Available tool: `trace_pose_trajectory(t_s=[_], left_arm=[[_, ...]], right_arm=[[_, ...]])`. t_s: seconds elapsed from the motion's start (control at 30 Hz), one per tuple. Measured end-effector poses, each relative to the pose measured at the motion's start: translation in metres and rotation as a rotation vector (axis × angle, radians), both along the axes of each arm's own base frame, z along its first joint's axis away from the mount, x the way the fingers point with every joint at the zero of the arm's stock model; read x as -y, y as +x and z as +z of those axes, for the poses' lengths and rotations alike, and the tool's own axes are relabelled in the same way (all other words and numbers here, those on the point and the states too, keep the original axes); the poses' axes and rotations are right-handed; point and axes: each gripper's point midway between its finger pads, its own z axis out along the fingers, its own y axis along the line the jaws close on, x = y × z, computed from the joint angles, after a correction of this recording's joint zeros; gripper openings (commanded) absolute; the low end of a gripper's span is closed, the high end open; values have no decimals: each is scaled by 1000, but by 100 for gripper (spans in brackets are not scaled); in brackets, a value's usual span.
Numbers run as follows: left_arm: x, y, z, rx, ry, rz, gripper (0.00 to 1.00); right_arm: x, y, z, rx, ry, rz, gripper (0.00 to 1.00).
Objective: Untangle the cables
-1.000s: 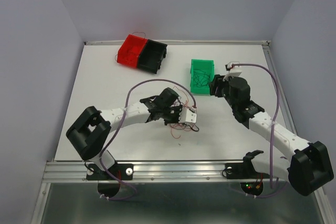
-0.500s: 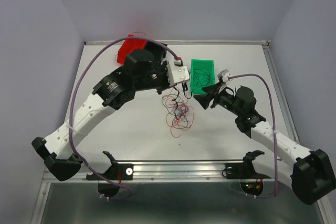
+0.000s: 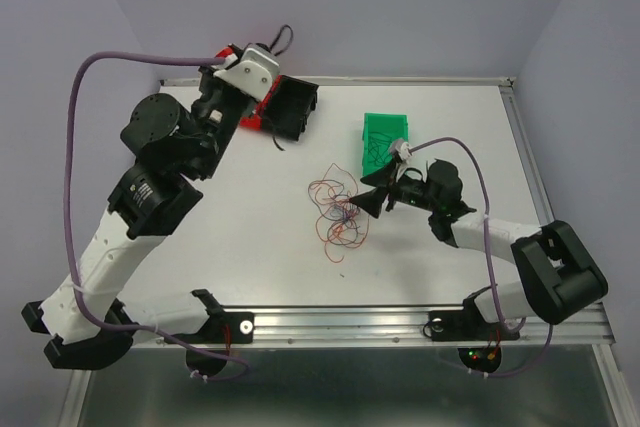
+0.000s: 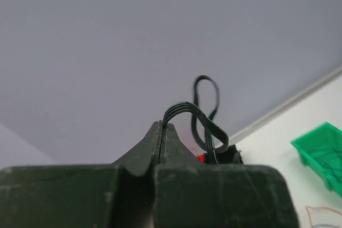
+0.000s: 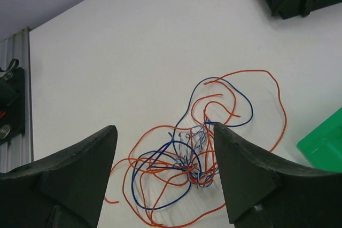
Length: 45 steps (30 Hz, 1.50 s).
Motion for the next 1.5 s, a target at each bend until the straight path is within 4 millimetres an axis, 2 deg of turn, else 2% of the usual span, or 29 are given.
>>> trace_pose_trajectory(t_s=[0.07,0.13,0.27,0.37,0.43,0.53,0.6,0.7,0.93,1.0,1.13,1.33,1.5], left_arm=[[-16,9,18,78,-28,109,0],[-24,22,24,136,-25,203,0],[-42,66,23,175,16,356,0],[-51,109,8,155,62,432,0],[-57,141,-12,127,109,472,0],[-67,174,-30,99,149,513,0],[-72,192,-37,88,166,529,0],[-77,215,-38,101,170,550,0],[-80,256,-37,131,161,584,0],[-80,273,-46,127,163,594,0],[-81,301,-73,98,181,606,0],[-87,340,-135,8,223,610,0],[-99,355,-183,-56,229,608,0]], right_arm=[[-2,1,-11,-30,-5,12,78],[-4,2,-20,-60,-12,19,78],[-8,8,-26,-77,-10,21,78],[-9,10,-23,-67,-2,21,78],[-9,10,-22,-63,3,20,78],[-10,11,-20,-56,7,20,78],[-10,11,-19,-52,9,20,78],[-10,11,-17,-47,12,18,78],[-8,12,-4,-7,28,5,78],[-8,13,-1,1,31,3,78],[-8,13,0,6,32,-2,78],[-6,14,4,20,34,-12,78],[-5,15,8,37,38,-20,78]])
